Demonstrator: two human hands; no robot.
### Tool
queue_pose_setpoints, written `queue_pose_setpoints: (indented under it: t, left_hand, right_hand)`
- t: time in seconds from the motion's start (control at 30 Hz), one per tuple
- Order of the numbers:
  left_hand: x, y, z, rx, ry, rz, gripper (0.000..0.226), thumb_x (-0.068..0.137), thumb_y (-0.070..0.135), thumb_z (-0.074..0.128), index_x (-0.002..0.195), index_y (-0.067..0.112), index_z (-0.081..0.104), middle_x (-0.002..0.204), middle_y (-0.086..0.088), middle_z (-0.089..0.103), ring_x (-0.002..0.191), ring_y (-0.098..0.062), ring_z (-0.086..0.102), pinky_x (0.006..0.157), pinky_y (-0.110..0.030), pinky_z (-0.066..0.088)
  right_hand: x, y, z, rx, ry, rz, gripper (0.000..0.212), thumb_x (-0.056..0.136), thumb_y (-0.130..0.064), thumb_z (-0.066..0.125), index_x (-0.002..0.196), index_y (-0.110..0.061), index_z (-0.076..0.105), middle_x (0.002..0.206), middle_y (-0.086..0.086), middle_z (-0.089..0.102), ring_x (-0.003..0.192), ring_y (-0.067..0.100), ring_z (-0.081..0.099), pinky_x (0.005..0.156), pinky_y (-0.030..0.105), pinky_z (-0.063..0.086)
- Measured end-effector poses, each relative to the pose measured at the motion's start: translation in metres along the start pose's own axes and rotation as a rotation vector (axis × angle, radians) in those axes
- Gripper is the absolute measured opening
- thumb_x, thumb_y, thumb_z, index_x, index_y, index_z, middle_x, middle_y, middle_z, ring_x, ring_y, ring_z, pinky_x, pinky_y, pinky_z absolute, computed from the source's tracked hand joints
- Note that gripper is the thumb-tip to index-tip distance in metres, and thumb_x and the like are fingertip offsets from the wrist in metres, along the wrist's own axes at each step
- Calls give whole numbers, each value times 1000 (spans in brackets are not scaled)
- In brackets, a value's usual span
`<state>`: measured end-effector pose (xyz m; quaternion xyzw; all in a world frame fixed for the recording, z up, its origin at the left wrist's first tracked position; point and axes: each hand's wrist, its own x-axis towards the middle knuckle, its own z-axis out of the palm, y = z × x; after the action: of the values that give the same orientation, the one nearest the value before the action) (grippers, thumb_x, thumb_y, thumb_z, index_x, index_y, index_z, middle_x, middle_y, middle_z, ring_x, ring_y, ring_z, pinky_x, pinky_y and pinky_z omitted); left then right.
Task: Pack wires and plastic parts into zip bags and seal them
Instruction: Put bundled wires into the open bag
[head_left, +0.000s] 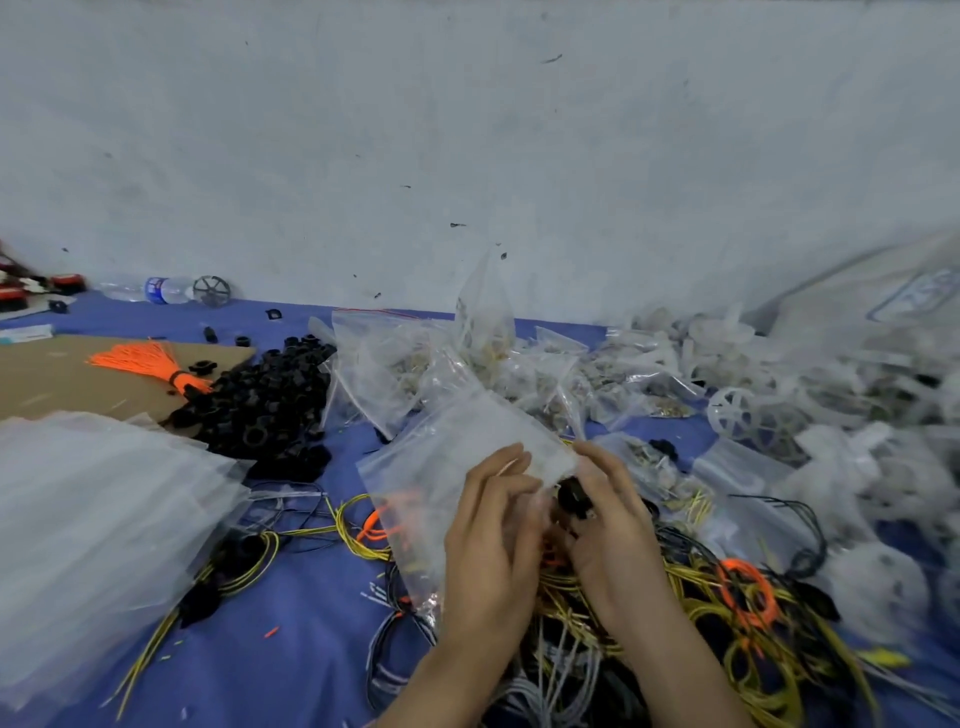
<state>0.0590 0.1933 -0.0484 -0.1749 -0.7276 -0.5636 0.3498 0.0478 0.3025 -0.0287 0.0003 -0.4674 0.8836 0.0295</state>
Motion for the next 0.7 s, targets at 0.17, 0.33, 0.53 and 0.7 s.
queue_pose_setpoints:
  t: [0.17,0.33,0.53,0.7]
  left_hand:
    - [4,7,-4,-1,-39,128,11,93,11,56,88,18,62,120,7,57,115,2,54,88,-8,42]
    - [2,2,-6,61,-281,276,7,94,14,52,98,18,57,129,8,47,114,-3,52,90,-13,41]
    - [16,-3,-19,129,-352,303,18,90,25,57,107,25,54,136,8,45,123,-2,46,98,-14,39]
    - [47,-31,-61,-136,186,-411,21,95,42,51,112,31,53,114,17,58,114,-6,56,98,-30,45]
  right_hand:
    - [1,-3,2,3,-12,106,44,79,-40,57,106,-5,66,99,16,70,80,25,67,65,36,52]
    - [1,-9,-3,-1,-72,142,41,87,-30,52,109,4,60,97,22,66,80,28,66,63,33,56]
    - [2,-16,-12,-52,-101,140,30,71,-14,67,100,-5,66,96,17,68,76,26,68,60,35,57]
    - [7,-24,-21,82,-73,61,32,73,0,59,105,-2,64,104,13,71,88,26,70,63,34,58]
